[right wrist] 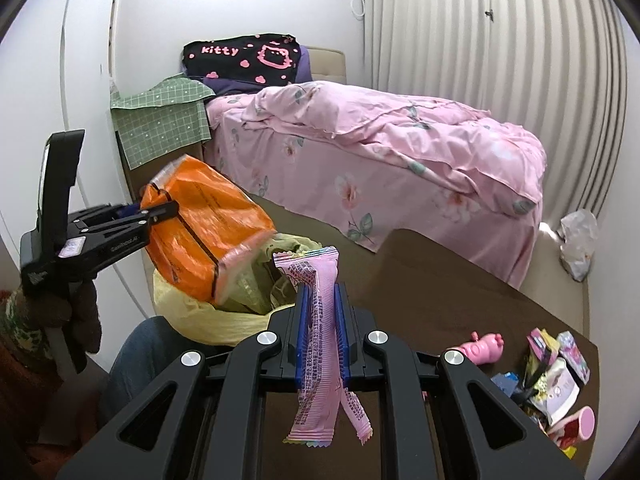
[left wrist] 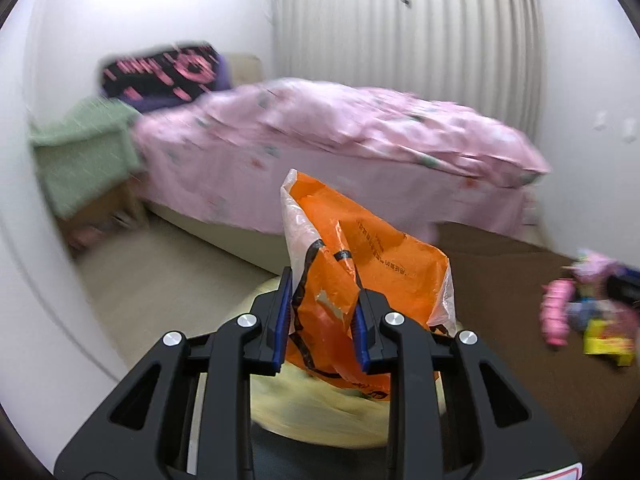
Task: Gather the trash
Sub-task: 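Carry both items to the yellow trash bag and release them inside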
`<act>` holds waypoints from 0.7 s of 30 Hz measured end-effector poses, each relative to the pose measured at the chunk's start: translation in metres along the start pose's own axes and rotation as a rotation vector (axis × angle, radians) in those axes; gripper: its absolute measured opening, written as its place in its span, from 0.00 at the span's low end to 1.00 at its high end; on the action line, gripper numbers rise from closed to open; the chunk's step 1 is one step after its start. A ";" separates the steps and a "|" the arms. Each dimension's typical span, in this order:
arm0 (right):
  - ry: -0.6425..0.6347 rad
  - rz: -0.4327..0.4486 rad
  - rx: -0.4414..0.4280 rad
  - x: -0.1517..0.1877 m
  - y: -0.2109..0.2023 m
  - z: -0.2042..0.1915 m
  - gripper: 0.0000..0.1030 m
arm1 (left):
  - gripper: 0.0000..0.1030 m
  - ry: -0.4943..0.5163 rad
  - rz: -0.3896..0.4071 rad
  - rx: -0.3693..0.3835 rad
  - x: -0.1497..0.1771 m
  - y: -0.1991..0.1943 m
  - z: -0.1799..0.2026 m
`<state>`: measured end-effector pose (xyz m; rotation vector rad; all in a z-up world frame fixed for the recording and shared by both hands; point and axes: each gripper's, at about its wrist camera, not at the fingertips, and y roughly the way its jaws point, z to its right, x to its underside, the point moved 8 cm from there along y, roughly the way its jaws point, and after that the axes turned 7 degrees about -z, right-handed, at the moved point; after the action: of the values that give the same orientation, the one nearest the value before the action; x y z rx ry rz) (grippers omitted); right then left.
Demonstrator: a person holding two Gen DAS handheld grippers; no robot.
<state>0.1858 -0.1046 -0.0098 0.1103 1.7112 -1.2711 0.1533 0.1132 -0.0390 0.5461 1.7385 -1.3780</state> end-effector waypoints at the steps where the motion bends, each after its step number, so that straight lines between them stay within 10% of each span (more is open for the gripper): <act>1: -0.003 -0.003 -0.004 -0.001 0.004 0.000 0.12 | 0.24 -0.006 0.018 -0.068 -0.001 0.000 -0.008; 13: -0.031 -0.034 -0.175 -0.055 0.087 -0.007 0.12 | 0.24 -0.049 -0.191 0.093 0.032 0.080 0.015; 21: 0.014 -0.195 -0.343 -0.058 0.182 -0.029 0.12 | 0.24 -0.013 -0.317 -0.027 0.072 0.099 0.003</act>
<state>0.3012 0.0252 -0.0936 -0.2548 1.9629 -1.0959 0.1889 0.1294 -0.1556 0.2516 1.8884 -1.5665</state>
